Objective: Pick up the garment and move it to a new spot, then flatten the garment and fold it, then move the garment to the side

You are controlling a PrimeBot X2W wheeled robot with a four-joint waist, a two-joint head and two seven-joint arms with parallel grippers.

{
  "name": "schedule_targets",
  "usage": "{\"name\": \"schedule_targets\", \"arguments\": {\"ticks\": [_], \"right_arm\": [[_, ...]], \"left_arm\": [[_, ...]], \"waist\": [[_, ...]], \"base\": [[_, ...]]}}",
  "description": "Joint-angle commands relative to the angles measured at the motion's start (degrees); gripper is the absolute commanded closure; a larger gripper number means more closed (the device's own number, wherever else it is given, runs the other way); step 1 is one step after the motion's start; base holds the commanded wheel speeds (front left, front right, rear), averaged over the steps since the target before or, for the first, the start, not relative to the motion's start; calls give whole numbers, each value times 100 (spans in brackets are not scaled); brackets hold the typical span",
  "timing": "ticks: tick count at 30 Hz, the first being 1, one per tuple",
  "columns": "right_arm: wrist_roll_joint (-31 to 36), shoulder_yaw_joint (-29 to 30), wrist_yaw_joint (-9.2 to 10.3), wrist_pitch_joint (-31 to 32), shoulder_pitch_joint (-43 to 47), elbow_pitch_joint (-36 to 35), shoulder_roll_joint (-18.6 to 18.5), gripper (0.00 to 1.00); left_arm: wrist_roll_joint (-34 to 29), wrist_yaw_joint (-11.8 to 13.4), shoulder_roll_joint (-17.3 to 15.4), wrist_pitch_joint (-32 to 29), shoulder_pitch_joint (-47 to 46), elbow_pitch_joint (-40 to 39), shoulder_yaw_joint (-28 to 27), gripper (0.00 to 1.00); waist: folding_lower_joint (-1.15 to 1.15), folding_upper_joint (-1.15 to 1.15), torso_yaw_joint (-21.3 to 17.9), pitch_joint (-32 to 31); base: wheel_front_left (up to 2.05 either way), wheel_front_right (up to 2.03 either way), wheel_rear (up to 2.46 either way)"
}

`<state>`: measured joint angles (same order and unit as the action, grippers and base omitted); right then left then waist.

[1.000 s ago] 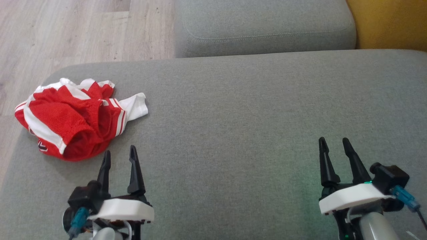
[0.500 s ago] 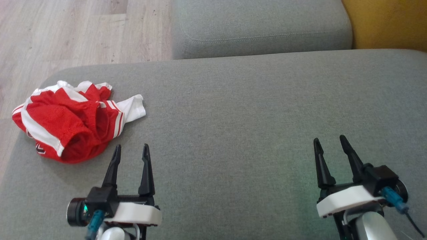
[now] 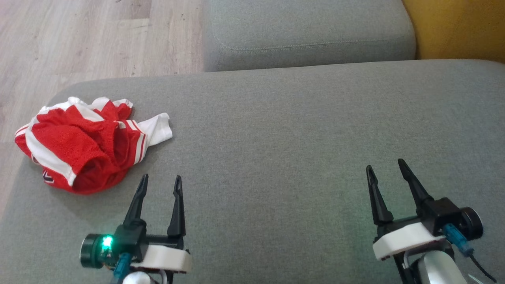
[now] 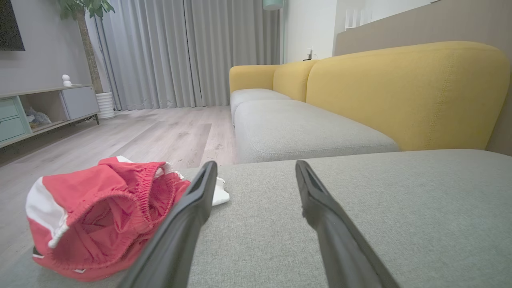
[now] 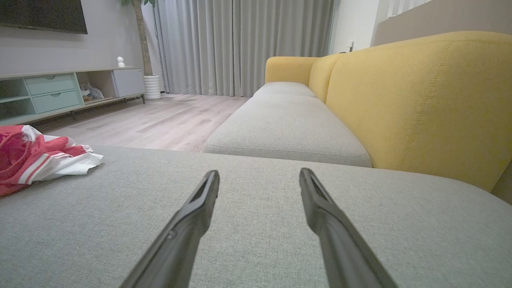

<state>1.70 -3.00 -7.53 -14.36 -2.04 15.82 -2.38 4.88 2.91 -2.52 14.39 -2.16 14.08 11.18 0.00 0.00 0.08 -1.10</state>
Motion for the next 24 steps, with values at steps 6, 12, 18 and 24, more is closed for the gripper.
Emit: {"name": "schedule_targets", "arguments": {"ticks": [6,12,18,24], "right_arm": [[-59,-99,4,-63,-318,-162,-50,0],[-78,-63,4,-63,-301,-164,-50,0],[-70,-80,4,-63,-291,-189,-50,0],[-43,-54,4,-63,-246,-200,-50,0]], "left_arm": [[-28,-99,-36,61,-418,-94,-302,0],[-23,-80,-36,61,-407,-57,-323,0],[-57,51,-36,61,-375,-114,-415,0],[-55,162,-36,61,-330,-142,-475,0]], "waist": [[0,0,-9,1],[0,0,87,2],[0,0,382,43],[0,0,1064,96]], "base": [[0,0,0],[0,0,0],[0,0,0],[0,0,0]]}}
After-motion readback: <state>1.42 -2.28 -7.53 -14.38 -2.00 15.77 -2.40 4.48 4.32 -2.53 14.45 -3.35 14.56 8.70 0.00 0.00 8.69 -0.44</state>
